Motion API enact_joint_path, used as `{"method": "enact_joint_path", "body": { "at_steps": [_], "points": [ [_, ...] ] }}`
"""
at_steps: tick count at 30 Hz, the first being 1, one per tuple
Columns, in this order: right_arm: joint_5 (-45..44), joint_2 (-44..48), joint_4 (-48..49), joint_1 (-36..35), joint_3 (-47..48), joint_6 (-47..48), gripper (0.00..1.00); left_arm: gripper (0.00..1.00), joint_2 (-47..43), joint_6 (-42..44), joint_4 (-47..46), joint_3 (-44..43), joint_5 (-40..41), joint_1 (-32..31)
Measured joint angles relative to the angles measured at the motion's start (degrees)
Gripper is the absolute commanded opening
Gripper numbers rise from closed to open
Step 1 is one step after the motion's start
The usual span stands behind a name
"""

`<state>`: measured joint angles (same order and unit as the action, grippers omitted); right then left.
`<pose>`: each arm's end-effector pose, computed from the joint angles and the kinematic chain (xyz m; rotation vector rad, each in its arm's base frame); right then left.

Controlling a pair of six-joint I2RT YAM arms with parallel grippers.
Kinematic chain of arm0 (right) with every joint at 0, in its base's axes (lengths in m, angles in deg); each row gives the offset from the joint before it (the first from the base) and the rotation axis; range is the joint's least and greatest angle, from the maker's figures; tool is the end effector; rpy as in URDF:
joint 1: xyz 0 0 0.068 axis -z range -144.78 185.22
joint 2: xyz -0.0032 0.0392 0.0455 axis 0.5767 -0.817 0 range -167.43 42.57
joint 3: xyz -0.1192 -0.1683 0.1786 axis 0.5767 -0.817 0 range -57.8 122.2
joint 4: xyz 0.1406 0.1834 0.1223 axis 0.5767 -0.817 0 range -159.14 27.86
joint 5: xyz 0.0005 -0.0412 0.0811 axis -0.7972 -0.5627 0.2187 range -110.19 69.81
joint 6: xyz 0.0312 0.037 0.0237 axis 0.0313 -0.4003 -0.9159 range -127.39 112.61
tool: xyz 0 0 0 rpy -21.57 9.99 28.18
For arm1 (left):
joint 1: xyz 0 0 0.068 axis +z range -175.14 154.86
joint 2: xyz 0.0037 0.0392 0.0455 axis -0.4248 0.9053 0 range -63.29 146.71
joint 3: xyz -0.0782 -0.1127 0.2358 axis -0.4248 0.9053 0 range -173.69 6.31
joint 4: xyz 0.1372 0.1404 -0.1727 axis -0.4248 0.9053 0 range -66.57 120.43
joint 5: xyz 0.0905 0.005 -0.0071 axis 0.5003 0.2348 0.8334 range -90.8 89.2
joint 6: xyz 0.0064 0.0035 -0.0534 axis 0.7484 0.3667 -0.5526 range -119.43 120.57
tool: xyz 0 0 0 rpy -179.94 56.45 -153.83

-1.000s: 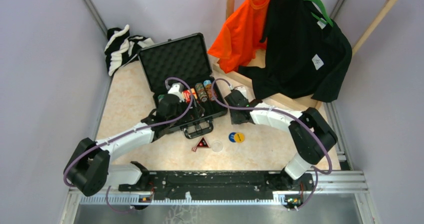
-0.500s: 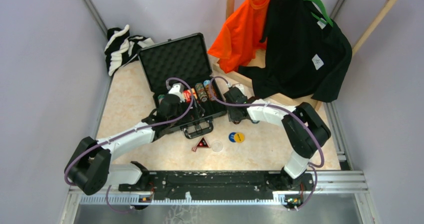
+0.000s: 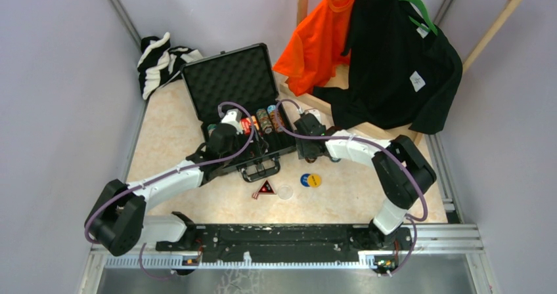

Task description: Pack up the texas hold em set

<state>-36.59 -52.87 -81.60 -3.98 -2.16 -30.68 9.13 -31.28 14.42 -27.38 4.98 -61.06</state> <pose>0.2598 0.1988 0.1727 -0.2517 2.5283 0.0491 0.2158 -0.1520 0.2045 0.0134 2.1455 -0.6044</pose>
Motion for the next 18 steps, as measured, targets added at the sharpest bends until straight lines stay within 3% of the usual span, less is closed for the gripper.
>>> {"method": "enact_joint_path", "body": {
  "at_steps": [18],
  "points": [
    [1.29, -1.53, 0.59, 0.0, -0.13, 0.2, 0.6, 1.0, 0.0, 0.0, 0.02, 0.0, 0.02, 0.0]
  ]
}}
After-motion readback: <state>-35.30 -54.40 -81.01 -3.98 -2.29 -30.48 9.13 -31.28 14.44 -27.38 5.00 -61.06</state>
